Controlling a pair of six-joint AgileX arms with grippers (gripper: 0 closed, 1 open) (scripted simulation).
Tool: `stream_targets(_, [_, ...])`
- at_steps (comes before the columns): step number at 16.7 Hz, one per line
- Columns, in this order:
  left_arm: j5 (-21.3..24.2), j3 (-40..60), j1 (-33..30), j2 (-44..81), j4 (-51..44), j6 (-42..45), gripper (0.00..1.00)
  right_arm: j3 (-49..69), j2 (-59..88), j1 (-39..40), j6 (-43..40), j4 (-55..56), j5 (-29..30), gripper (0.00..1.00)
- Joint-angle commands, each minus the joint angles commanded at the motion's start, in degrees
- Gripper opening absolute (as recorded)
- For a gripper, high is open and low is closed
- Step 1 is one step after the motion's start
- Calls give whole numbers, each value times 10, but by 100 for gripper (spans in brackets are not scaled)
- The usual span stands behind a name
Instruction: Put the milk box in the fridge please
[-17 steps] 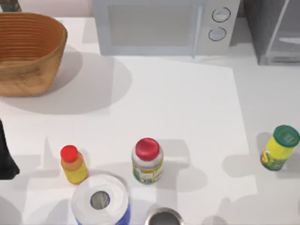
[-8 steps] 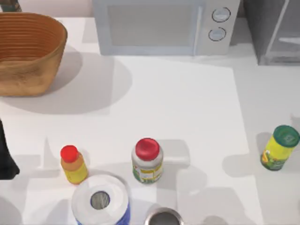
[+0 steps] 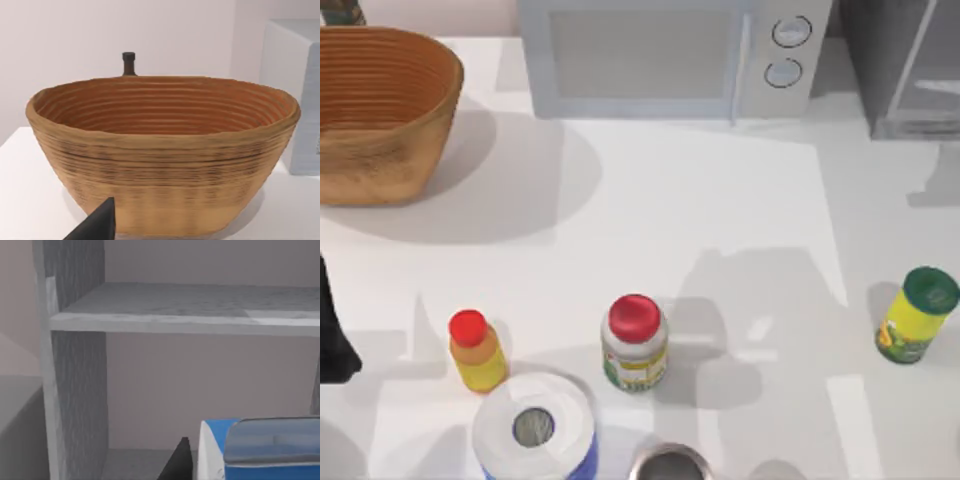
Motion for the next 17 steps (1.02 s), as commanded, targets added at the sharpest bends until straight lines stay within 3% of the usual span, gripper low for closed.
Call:
stream_targets(9, [0,0,0,0,0,0,100,190,472,-38,4,225,-39,0])
stream_targets(17, [0,0,0,0,0,0,100,224,547,-42,5,263,-44,0])
